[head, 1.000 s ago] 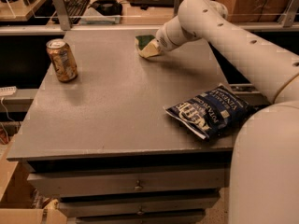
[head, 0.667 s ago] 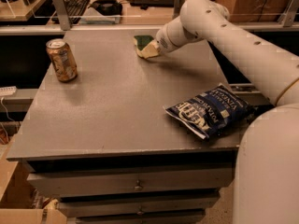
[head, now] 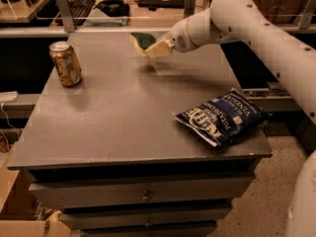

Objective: Pick sponge

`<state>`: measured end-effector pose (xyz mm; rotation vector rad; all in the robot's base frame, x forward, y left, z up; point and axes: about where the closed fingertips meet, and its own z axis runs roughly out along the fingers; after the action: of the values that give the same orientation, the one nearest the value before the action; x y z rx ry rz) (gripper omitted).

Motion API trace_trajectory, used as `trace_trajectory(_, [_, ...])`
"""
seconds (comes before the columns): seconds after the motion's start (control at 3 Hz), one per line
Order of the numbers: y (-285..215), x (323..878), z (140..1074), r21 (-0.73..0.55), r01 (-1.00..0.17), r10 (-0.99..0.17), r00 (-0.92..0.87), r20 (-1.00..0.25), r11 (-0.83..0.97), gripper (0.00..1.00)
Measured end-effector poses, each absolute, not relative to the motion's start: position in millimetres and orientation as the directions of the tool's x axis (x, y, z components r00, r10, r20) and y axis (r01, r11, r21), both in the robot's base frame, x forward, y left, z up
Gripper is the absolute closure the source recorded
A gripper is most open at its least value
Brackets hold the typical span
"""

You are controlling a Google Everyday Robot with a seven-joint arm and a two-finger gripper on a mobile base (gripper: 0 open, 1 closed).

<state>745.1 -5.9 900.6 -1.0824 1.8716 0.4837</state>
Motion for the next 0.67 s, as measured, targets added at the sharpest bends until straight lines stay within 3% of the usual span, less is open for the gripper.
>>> trace_trajectory(0.67, [-7, 661, 955, -0.124, -0.938, -0.483, -0.052, -0.874, 0.325, 1.0])
